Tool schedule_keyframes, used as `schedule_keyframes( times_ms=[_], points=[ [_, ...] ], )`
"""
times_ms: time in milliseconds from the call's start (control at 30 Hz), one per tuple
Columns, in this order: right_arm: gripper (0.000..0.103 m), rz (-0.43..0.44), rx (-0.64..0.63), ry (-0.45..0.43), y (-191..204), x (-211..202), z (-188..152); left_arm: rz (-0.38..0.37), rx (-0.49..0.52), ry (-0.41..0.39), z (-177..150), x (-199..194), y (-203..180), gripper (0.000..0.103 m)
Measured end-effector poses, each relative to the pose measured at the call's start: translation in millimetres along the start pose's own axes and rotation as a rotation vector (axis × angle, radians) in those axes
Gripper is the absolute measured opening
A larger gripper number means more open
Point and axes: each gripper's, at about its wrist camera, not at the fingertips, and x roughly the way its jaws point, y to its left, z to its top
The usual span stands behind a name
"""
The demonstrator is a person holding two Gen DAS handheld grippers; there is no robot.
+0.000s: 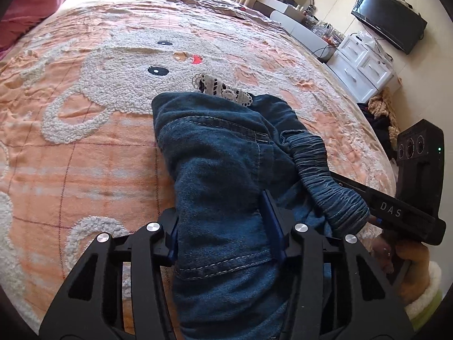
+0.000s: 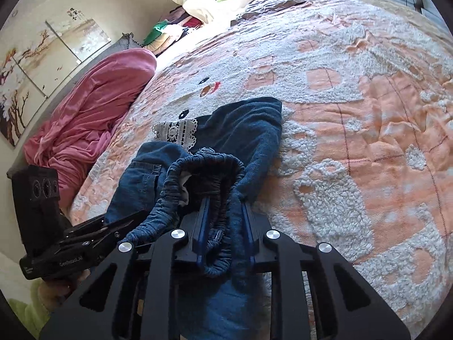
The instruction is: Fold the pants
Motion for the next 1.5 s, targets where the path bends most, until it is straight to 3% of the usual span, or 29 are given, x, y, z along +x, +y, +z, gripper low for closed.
schedule_keyframes(
  times_ms=[233, 633, 867, 1133, 1500],
  points=[
    [0.008, 0.003, -0.111, -0.071, 33, -10, 11, -0.004, 0.015, -0.066, 11, -24, -1, 0.028],
    [0.008, 0.038, -0.207, -0.059, 93, 53, 68, 0.153, 0.02, -0.194, 63, -49, 45, 0.028],
    [0.008, 0.002, -0.206, 0.007, 99, 96, 78, 0.2, -0.02, -0.143, 67, -27, 78, 0.028],
    [0.012, -0.064, -0.152, 0.061, 75, 114, 71, 0.219, -0.035, -0.122, 54, -17, 91, 0.038],
    [0.032, -0.154, -0.141, 0.095, 67, 123, 68, 0.224, -0.055, -0.11, 51, -12, 96, 0.05]
  ],
)
